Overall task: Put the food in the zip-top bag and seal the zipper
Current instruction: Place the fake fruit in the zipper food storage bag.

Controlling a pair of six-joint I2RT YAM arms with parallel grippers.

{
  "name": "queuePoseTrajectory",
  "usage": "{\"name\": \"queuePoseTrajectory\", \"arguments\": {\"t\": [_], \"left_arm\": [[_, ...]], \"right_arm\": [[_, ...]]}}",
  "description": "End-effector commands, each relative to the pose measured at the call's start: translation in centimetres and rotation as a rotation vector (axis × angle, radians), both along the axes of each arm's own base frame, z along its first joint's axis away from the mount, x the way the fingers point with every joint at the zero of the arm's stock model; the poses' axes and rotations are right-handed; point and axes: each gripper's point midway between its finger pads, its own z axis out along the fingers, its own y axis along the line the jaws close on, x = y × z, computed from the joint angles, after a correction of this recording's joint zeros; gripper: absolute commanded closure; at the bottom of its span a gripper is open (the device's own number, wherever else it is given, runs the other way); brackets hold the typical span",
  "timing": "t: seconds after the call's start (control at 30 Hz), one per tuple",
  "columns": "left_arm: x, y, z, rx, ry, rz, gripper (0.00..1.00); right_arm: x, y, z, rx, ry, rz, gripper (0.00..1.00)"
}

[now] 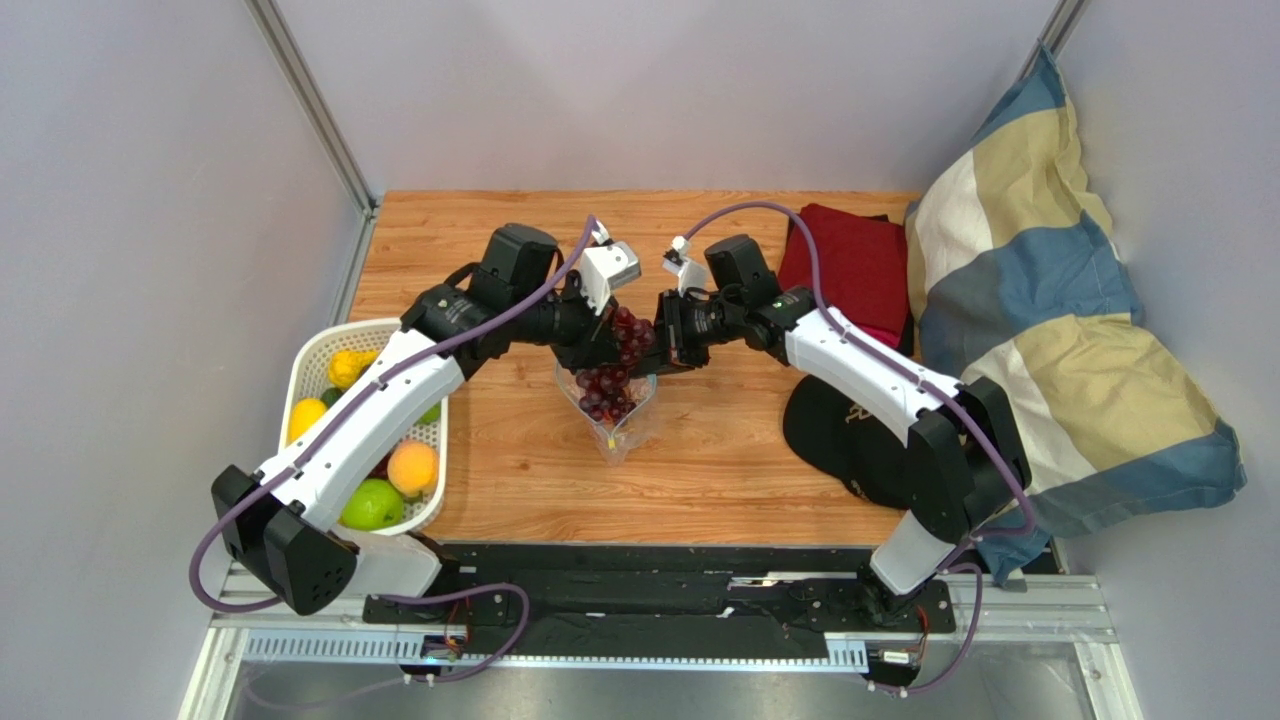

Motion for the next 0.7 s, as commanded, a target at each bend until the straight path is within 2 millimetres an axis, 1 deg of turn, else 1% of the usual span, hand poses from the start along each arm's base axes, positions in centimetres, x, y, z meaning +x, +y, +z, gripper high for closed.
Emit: {"name": "queuePoseTrajectory", "arguments": {"t": [0.0,0.1,0.17,0.23,0.27,0.3,0.33,0.37,0.4,0.43,0.5,0.53,0.6,0.67], "left_arm": [[-0.2,1.3,-0.2,0.055,0.01,0.046,0.87],[-0.7,2.4,-1.5,0.115,0.052,0.066,0.81],[-0.9,2.9,-2.1,0.135,0.066,0.09,0.79],[-1.1,2.7,-1.6,0.116,0.063,0.084,0.7],[-1.3,2.6,-1.3,0.102,0.062,0.08,0.51],[-1.2,2.3,-0.7,0.075,0.056,0.082,0.39],[-1.2,2.2,0.2,0.054,0.039,0.085,0.22],[-1.3,2.0,0.9,0.036,0.032,0.08,0.1],[-1.7,1.9,1.4,0.027,0.036,0.068,0.08],[-1.6,1.9,2.7,0.01,0.017,0.067,0.07],[-1.6,2.3,3.5,0.004,0.014,0.076,0.07],[-1.6,2.6,4.4,-0.014,-0.004,0.085,0.07],[-1.7,3.4,4.9,-0.034,0.007,0.114,0.09],[-1.3,4.9,4.8,-0.02,-0.004,0.167,0.12]], "right_arm": [[0.2,0.1,3.5,0.073,-0.067,0.003,1.0],[0.4,-0.2,3.7,0.076,-0.07,0.0,1.0],[0.2,-0.2,3.8,0.086,-0.064,0.01,1.0],[0.1,-0.1,4.1,0.098,-0.065,0.017,1.0],[0.1,-0.1,4.1,0.101,-0.062,0.015,1.0],[0.1,-0.1,4.0,0.102,-0.058,0.014,1.0],[0.1,0.0,4.0,0.106,-0.059,0.018,1.0],[0.0,0.0,4.1,0.108,-0.061,0.021,1.0],[0.0,0.0,4.1,0.108,-0.059,0.022,1.0],[-0.1,-0.1,4.1,0.109,-0.061,0.021,1.0],[-0.2,-0.2,4.2,0.11,-0.065,0.024,1.0],[-0.2,-0.2,4.2,0.11,-0.064,0.022,1.0],[0.0,-0.3,4.2,0.112,-0.06,0.02,1.0],[0.0,-0.3,4.4,0.117,-0.06,0.023,1.0]]}}
